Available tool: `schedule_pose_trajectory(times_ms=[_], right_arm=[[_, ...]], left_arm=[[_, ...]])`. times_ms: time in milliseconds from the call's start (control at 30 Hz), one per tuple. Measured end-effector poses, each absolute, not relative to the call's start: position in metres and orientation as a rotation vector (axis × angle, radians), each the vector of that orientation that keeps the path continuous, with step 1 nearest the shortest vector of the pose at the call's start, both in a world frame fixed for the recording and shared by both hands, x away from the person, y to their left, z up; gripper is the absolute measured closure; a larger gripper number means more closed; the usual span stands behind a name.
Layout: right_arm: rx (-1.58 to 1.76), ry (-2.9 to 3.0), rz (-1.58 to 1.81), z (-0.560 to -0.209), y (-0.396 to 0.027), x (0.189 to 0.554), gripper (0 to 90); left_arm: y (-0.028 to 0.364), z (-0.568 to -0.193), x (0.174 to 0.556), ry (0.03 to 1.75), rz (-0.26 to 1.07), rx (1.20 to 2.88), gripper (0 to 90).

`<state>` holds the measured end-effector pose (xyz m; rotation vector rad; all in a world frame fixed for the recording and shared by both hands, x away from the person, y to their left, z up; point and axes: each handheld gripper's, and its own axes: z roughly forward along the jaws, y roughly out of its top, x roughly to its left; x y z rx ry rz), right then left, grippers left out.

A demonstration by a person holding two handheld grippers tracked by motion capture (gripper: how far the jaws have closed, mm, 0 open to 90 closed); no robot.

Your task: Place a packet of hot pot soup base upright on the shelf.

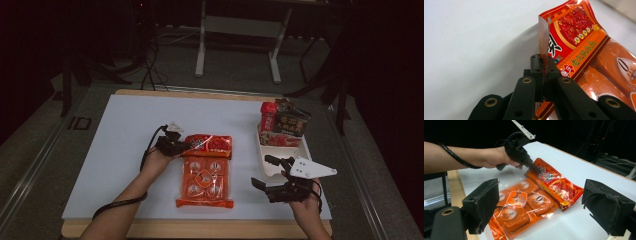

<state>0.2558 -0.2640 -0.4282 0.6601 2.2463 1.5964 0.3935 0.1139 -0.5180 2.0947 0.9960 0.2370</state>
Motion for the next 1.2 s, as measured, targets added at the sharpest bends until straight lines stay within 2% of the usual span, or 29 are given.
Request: schedule_pose_trajectory(times_ms=[1200], right_arm=[[0.655, 2.188, 1.607, -0.422, -0.258, 0.250, 10.2]], left_arm=[[0.113, -0.438, 0.346, 0.768, 0.318, 1.984, 89.6]])
